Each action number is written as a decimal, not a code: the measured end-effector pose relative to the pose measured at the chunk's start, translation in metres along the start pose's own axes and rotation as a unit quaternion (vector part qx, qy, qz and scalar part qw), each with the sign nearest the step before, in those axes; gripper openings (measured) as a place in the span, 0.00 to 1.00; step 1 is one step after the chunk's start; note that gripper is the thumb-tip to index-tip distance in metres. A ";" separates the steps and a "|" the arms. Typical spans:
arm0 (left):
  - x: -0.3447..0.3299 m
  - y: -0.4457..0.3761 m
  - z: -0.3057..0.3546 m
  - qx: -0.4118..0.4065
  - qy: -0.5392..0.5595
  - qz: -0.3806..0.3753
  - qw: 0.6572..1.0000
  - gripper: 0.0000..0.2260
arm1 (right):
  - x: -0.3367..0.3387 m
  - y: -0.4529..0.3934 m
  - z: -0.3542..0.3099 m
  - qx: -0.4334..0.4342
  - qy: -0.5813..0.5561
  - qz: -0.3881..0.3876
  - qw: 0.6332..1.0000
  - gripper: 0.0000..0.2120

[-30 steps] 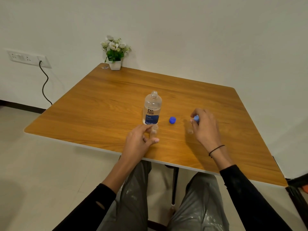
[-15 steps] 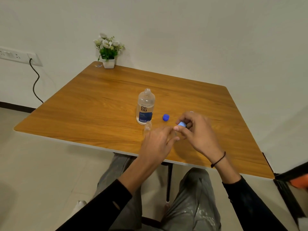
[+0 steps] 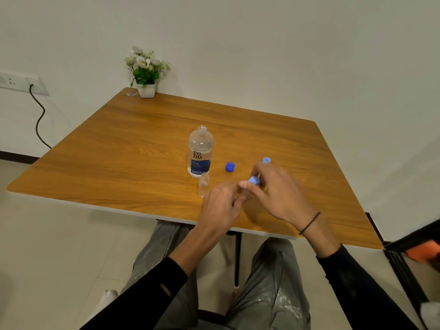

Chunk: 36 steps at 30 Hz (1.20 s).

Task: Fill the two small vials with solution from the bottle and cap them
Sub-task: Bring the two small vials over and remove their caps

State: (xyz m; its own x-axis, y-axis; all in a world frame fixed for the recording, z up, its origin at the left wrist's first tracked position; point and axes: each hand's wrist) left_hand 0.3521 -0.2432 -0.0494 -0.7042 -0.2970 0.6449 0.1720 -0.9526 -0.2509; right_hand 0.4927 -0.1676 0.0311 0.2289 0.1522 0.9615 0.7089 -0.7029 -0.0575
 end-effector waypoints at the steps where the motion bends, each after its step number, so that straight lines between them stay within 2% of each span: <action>1: -0.001 0.000 0.001 0.003 0.001 -0.004 1.000 0.09 | -0.001 -0.003 0.004 0.012 0.015 -0.013 1.000 0.08; 2: -0.002 -0.001 0.000 0.007 0.006 -0.008 1.000 0.11 | -0.001 -0.004 0.008 0.040 -0.005 -0.038 0.998 0.05; 4: -0.002 -0.001 -0.002 0.013 0.016 -0.008 1.000 0.11 | 0.002 -0.001 0.014 0.097 -0.052 -0.113 0.987 0.21; 6: -0.004 -0.001 -0.002 0.007 0.019 -0.009 1.000 0.08 | 0.008 0.001 0.014 0.086 -0.097 -0.132 0.983 0.34; 7: -0.005 -0.002 -0.002 0.003 0.020 -0.008 1.000 0.07 | 0.009 0.001 0.011 0.058 -0.096 -0.109 0.988 0.34; 8: -0.006 -0.002 0.000 0.006 0.021 -0.007 1.000 0.06 | 0.008 0.000 0.010 0.035 -0.065 -0.080 0.994 0.30; 10: -0.009 -0.005 0.003 0.017 0.022 -0.012 1.000 0.08 | 0.007 -0.006 0.012 0.022 0.011 -0.066 0.997 0.15; 12: -0.012 -0.008 0.003 0.020 0.027 -0.021 0.999 0.13 | 0.009 -0.009 0.016 0.054 -0.002 -0.072 0.996 0.02; 15: -0.015 -0.011 -0.001 0.026 0.042 -0.024 0.998 0.14 | 0.017 -0.008 0.030 0.105 -0.052 -0.043 0.992 0.10; 17: -0.017 -0.013 -0.001 0.038 0.062 -0.024 0.997 0.15 | 0.023 -0.008 0.041 0.092 -0.065 -0.002 0.994 0.09; 22: -0.019 -0.027 -0.002 0.065 0.071 -0.022 0.995 0.14 | -0.003 -0.025 0.089 -0.007 -0.123 0.093 0.988 0.10; 25: -0.020 -0.032 -0.002 0.073 0.067 -0.029 0.995 0.14 | -0.026 -0.033 0.106 -0.118 -0.140 0.144 0.973 0.14; 30: -0.019 -0.032 0.002 0.077 0.072 -0.027 0.994 0.15 | -0.045 -0.042 0.114 -0.167 -0.144 0.136 0.966 0.15; 36: 0.006 -0.011 0.010 0.062 0.088 0.040 0.993 0.18 | -0.038 -0.032 0.110 -0.163 -0.171 0.121 0.964 0.26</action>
State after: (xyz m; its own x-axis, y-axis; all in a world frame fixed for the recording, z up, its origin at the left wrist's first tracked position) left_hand 0.3531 -0.2351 -0.0353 -0.7922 -0.3664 0.4880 0.3085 -0.9305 -0.1977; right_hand 0.5342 -0.0745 -0.0336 0.6071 0.1378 0.7826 0.3729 -0.9191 -0.1275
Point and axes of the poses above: each hand's wrist, its own y-axis away from the middle knuckle, its own x-axis out of the back of the hand, z = x × y, and after that the axes turned 10 degrees about -z, right-handed
